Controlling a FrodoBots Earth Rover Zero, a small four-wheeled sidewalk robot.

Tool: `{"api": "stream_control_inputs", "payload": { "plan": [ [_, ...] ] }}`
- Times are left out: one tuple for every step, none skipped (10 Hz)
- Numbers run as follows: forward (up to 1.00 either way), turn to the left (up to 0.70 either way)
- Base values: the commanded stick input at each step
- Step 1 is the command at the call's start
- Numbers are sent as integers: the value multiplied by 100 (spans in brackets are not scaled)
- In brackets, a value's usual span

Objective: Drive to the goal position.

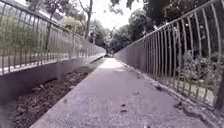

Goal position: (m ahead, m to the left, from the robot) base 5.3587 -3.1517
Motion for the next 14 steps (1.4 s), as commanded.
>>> {"api": "stream_control_inputs", "payload": {
  "plan": [
    [50,0],
    [50,0],
    [50,0],
    [50,0],
    [50,0],
    [50,0],
    [50,0],
    [50,0],
    [50,0],
    [50,0],
    [50,0],
    [50,0],
    [50,0],
    [50,0]
  ]
}}
